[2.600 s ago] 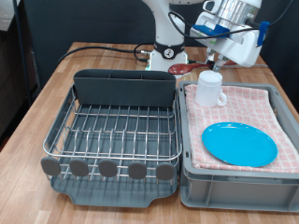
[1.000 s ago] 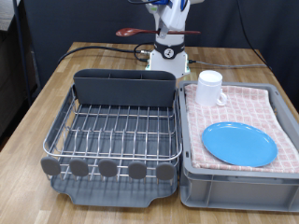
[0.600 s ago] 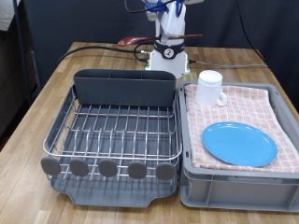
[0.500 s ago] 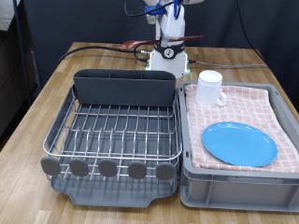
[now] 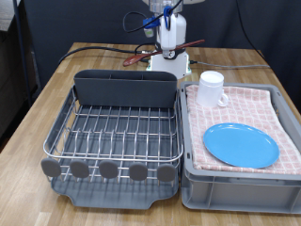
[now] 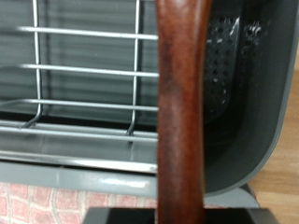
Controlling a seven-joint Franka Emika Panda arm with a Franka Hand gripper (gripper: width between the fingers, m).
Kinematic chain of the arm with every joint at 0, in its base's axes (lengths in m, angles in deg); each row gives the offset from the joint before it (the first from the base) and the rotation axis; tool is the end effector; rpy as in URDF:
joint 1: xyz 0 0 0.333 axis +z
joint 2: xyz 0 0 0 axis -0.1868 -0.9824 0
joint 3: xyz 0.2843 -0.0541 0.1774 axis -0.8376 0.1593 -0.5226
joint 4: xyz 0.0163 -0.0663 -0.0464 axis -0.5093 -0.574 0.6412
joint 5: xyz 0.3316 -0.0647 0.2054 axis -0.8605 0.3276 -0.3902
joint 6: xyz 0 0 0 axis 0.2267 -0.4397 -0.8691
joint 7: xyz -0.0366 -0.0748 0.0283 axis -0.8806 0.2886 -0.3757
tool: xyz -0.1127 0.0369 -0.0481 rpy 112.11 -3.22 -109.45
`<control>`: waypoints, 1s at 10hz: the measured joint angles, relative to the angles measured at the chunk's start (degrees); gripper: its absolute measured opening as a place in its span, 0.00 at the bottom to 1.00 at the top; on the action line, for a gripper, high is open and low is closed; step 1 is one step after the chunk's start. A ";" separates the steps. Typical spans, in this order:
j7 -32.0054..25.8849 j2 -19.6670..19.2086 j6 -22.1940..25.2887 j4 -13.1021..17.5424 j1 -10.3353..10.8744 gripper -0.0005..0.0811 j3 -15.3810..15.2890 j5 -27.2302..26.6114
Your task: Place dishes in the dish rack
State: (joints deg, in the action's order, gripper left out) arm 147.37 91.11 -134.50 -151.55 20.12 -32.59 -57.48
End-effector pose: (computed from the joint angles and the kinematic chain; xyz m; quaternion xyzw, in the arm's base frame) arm 0.3312 -0.0303 0.3454 -0.4229 0.9046 0.0042 0.0530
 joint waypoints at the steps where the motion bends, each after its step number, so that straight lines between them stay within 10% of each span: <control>1: -0.91 0.00 -0.09 -0.01 0.75 0.12 1.28 -1.28; 10: -11.03 -0.45 -2.44 -2.75 3.94 0.12 13.61 -9.02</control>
State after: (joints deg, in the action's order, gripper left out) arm 136.33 90.67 -136.94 -154.29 24.05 -18.97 -66.51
